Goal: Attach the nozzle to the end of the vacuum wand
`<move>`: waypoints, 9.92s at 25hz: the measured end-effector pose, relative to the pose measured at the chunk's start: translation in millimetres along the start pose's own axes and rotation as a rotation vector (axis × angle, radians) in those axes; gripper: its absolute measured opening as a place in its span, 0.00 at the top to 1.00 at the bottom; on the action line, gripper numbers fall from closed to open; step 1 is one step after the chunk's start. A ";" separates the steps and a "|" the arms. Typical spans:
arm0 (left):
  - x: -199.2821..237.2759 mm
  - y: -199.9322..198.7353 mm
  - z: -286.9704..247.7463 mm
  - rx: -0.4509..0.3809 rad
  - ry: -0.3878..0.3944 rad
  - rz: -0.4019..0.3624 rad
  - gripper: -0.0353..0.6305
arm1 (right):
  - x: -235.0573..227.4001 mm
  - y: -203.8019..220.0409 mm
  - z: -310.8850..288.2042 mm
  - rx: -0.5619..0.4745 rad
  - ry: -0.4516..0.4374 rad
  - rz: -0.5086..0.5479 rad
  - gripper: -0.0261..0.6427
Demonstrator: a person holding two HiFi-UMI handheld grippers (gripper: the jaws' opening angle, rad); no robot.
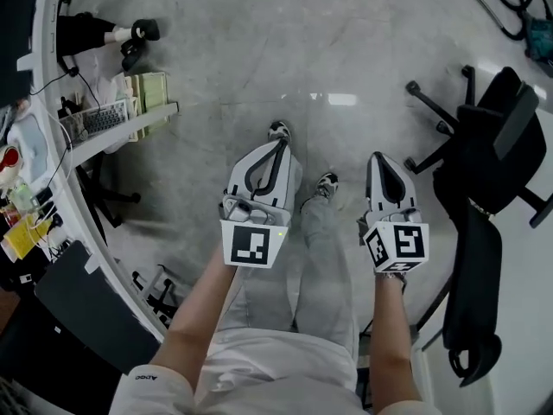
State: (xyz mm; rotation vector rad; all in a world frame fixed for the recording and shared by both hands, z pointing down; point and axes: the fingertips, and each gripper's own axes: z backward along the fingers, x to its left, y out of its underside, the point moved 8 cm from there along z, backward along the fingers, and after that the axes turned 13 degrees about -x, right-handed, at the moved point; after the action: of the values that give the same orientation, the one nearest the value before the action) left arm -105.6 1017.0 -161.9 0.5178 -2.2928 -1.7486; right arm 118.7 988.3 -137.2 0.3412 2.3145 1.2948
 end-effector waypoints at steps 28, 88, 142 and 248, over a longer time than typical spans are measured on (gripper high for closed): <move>159.4 -35.6 -175.2 0.030 -0.210 0.168 0.93 | -85.6 -81.5 -187.7 0.084 0.033 -0.066 0.95; 360.0 -109.8 -636.0 0.063 -0.205 0.196 0.93 | -318.1 -318.0 -540.7 0.120 0.086 -0.018 0.95; 485.5 -43.9 -930.4 0.091 0.145 0.068 0.93 | -466.6 -349.5 -799.1 0.354 -0.009 0.350 0.95; 455.2 414.1 -1162.7 0.486 0.803 -0.851 0.65 | -744.2 9.6 -1022.3 0.635 -0.307 0.883 0.72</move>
State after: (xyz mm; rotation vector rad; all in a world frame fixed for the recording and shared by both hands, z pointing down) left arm -149.7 -98.8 533.5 2.0611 -1.9277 -0.8200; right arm 241.5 -76.8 533.2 1.7764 2.2898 0.6672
